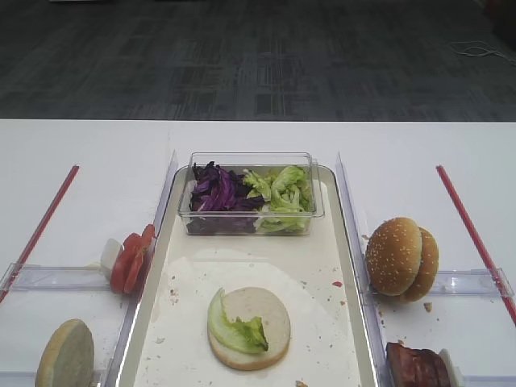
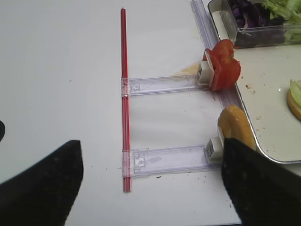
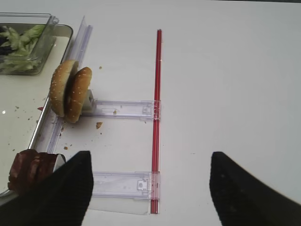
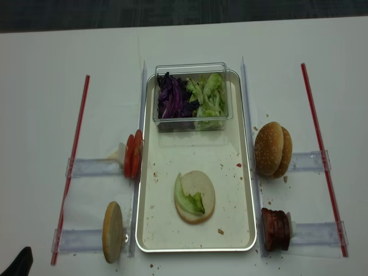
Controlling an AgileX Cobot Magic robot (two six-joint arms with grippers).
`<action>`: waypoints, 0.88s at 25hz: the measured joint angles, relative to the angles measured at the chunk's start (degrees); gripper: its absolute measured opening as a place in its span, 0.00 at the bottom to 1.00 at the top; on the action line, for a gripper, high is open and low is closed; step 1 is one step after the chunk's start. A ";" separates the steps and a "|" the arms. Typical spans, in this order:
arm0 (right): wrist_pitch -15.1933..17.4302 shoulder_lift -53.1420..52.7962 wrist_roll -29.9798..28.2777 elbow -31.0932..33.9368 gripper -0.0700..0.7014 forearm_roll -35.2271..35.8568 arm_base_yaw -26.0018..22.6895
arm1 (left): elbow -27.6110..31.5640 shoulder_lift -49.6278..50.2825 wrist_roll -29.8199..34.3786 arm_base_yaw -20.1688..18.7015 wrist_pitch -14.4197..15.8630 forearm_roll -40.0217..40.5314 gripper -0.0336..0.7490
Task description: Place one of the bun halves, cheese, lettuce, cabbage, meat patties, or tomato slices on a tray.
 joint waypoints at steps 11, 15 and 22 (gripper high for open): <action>0.00 0.00 0.00 0.00 0.78 0.00 -0.74 | 0.00 0.00 0.02 0.00 0.00 0.00 0.78; 0.00 0.00 0.00 0.00 0.78 0.00 -0.74 | 0.00 0.00 0.02 0.00 0.00 0.00 0.78; 0.00 0.00 0.10 0.00 0.78 0.00 -0.74 | 0.00 0.00 0.02 0.00 0.00 0.00 0.78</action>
